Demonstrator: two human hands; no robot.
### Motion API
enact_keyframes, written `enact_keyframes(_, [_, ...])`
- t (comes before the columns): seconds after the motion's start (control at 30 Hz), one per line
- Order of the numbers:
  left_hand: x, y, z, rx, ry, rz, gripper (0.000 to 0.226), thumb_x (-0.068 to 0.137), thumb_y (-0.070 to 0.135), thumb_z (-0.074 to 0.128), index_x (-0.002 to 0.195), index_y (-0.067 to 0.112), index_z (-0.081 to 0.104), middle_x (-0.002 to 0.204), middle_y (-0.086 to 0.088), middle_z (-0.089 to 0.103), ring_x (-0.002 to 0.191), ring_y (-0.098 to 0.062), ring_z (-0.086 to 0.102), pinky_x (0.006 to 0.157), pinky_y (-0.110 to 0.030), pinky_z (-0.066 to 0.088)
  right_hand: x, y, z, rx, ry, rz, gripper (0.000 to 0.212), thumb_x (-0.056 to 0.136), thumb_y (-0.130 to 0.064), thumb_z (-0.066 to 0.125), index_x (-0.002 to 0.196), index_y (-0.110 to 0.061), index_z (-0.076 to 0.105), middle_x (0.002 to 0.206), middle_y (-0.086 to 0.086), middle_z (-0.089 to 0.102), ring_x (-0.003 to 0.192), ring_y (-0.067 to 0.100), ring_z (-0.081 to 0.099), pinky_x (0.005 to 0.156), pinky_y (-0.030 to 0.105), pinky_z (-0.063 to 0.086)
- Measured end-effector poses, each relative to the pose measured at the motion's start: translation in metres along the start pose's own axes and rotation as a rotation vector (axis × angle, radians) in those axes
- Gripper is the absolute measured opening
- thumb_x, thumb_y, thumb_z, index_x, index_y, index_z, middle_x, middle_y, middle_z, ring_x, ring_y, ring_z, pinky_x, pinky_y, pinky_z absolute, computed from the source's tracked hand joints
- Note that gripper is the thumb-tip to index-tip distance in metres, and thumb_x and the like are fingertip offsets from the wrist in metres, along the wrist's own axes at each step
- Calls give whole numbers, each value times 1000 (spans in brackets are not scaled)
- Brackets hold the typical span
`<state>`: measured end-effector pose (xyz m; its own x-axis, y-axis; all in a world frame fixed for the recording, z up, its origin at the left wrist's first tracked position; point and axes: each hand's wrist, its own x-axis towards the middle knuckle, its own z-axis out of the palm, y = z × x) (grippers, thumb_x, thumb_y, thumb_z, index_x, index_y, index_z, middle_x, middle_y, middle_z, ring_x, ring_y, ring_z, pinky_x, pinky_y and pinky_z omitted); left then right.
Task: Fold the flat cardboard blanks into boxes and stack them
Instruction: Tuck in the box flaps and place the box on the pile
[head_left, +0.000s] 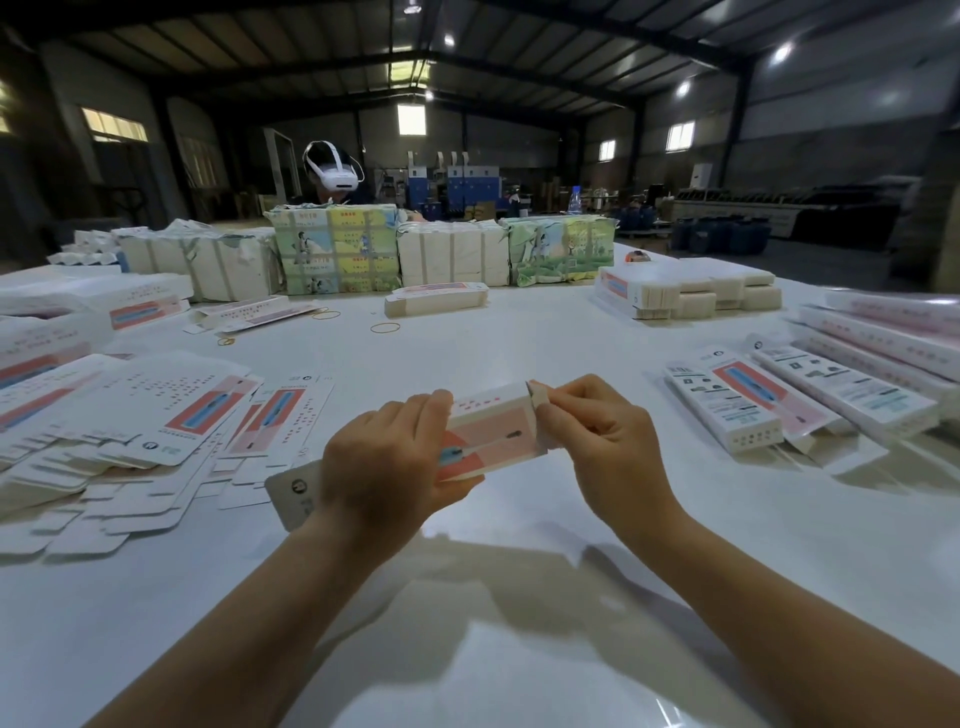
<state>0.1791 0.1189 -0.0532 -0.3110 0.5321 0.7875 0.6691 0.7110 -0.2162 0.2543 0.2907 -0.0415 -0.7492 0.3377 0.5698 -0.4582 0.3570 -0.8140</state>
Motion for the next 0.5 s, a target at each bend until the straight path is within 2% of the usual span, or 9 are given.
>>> enact_keyframes(0.13, [-1,-2,-1,-15,-24,-3,66,54,43,86,99,-1,68,84,-14,71,58,-28,67,50,-33,55,0,2,0,-61,-6,-35,27,93,-11,57,87,-33,72,76,-2,58,70,5,58,59,14,45])
enact_keyframes(0.2, [0,0,0,-13,-45,-21,67,53,44,87,98,-2,68,82,-14,71,57,-28,66,49,-33,55,-1,2,2,-202,8,-131,22,95,-14,53,99,-23,73,78,0,58,74,8,57,58,12,43])
enact_keyframes(0.3, [1,2,0,-8,-94,-56,70,52,45,88,99,-3,68,80,-14,71,56,-29,66,47,-34,55,-3,5,6,-436,-19,-251,33,89,-14,42,102,-9,72,83,3,54,75,11,51,60,11,40])
enact_keyframes(0.43, [1,2,-1,13,-130,-52,71,47,45,90,96,-3,69,76,-13,70,52,-28,63,44,-32,53,-5,5,6,-717,15,-430,26,88,-10,51,103,1,70,79,9,57,62,15,52,60,10,34])
enact_keyframes(0.5, [1,3,-2,13,-134,-41,72,46,45,90,95,-3,69,74,-13,69,50,-27,63,43,-31,53,-5,4,4,-799,19,-500,22,87,-10,56,96,3,71,73,10,59,54,19,53,53,15,40])
